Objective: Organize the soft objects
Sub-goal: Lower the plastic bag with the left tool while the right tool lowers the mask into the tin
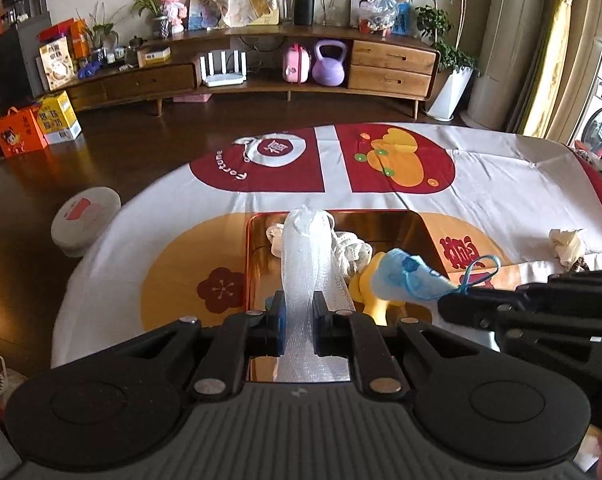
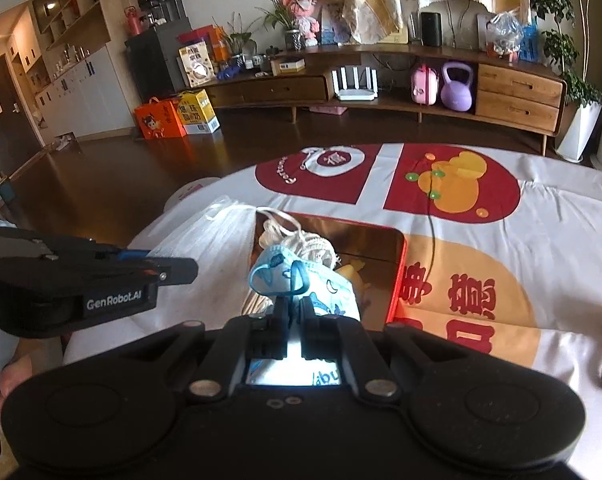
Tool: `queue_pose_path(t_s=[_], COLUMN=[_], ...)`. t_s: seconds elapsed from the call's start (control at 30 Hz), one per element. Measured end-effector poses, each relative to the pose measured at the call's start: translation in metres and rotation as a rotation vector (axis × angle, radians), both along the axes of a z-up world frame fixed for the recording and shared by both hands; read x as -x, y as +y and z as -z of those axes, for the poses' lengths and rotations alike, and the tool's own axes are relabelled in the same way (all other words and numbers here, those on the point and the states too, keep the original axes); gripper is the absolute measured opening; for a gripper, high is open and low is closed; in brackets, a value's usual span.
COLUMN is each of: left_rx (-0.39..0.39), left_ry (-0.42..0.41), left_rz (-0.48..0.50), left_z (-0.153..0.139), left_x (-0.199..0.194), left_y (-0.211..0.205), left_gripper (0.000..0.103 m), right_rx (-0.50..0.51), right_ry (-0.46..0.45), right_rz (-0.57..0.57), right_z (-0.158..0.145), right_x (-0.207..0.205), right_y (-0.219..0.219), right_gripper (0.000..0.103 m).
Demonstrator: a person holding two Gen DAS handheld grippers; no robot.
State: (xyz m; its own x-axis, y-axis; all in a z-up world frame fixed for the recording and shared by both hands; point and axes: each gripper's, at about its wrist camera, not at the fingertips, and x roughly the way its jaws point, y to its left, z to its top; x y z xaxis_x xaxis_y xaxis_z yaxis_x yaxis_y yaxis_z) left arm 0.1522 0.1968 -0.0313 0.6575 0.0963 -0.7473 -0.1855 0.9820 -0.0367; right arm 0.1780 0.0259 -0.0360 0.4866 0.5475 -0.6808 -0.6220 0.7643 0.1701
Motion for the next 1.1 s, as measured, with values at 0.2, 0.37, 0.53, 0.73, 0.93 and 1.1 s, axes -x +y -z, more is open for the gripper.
queue_pose_path(t_s=[0.2, 0.37, 0.53, 0.73, 0.93, 1.1], left_rx=[0.024, 0.031, 0.022, 0.01, -0.002, 0.005], left_ry=[0.041, 0.056, 0.082, 0.106, 0.127, 0.129], left_rz=[0.007, 0.006, 0.004, -0.002, 0.001, -0.015], left_z=[0.021, 0.032, 0.042, 0.052, 0.059, 0.057], left_x=[-0.015, -0.02, -0.023, -0.026, -0.026, -0.025], left_y=[0.001, 0.0, 0.001, 0.001, -0.002, -0.002], left_gripper=[0.012, 0.012, 0.012, 0.012, 0.011, 0.012], right_rx=[0.028, 0.06, 0.076, 0.079, 0.082, 0.078], right_ry=[0.014, 0.009, 0.025, 0.03, 0.05, 0.045], right_rz=[0.005, -0.005, -0.003, -0.013, -0.002, -0.018], right_z=[0.015, 0.024, 0.034, 0.039, 0.044, 0.043], right_x=[-0.007, -0.011, -0.015, -0.014, -0.017, -0.014], right_y=[0.006, 0.014, 0.017, 0.017, 0.015, 0.013], right_gripper=[0.004, 0.004, 0.005, 0.009, 0.017, 0.022])
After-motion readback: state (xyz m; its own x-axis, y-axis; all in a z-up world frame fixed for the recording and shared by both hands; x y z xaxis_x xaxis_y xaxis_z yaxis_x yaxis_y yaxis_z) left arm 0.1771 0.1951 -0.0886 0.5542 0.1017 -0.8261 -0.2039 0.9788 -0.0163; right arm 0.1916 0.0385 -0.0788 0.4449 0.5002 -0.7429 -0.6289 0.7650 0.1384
